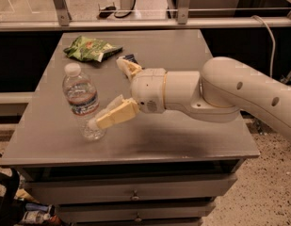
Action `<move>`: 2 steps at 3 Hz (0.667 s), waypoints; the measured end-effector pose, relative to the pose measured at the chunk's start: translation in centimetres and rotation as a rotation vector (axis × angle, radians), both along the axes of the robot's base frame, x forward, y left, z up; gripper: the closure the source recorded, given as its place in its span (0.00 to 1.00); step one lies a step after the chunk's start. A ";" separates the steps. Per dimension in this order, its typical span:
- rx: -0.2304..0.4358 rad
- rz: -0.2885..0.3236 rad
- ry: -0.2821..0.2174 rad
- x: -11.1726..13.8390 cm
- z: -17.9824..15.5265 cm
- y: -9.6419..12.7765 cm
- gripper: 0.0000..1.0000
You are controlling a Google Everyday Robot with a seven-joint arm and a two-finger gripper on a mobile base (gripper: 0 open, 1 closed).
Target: Pick water bottle
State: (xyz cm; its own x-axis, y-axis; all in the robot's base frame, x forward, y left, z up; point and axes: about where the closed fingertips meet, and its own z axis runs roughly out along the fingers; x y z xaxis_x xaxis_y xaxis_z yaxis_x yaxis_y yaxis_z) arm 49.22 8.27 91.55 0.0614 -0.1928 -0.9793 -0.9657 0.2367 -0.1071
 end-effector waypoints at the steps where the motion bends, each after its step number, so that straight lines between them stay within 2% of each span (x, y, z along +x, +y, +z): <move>1: 0.028 0.033 0.006 0.0 0.1 1.5 0.00; 2: 0.060 0.057 0.021 -0.4 0.6 2.9 0.00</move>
Offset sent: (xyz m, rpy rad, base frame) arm -0.0069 0.0422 0.0114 0.1044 0.0460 0.0782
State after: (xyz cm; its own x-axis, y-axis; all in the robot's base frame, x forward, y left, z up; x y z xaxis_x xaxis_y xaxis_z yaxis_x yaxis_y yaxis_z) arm 48.81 11.18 92.20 0.0498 -0.1303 -0.9902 -0.9796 0.1869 -0.0739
